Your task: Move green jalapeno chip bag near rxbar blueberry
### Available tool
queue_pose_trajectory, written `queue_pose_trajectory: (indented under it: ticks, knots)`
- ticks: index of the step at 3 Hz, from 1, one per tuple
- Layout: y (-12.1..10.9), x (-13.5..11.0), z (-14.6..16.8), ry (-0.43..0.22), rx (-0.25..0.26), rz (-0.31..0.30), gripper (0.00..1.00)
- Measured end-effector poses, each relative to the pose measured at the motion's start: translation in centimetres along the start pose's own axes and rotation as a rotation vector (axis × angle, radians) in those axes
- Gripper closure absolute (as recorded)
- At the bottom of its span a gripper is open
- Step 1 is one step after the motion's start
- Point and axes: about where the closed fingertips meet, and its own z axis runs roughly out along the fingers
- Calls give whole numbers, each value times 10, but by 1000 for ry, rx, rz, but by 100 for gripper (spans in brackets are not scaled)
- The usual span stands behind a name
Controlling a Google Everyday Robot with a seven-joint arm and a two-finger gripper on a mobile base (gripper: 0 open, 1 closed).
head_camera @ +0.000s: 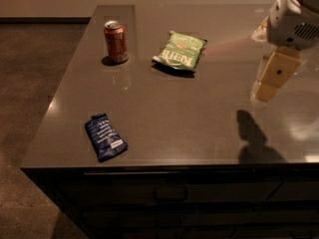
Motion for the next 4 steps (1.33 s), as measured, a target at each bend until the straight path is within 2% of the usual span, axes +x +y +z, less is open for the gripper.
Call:
queue_pose_trajectory:
  ticks: [1, 2, 3, 4]
  knots:
    - [-41, -20, 11, -22, 17, 11, 0]
    - [-89, -46, 27, -53, 55, 42, 0]
    - [-126, -73, 50, -97, 76, 111, 0]
    - [-157, -85, 79, -143, 74, 240, 0]
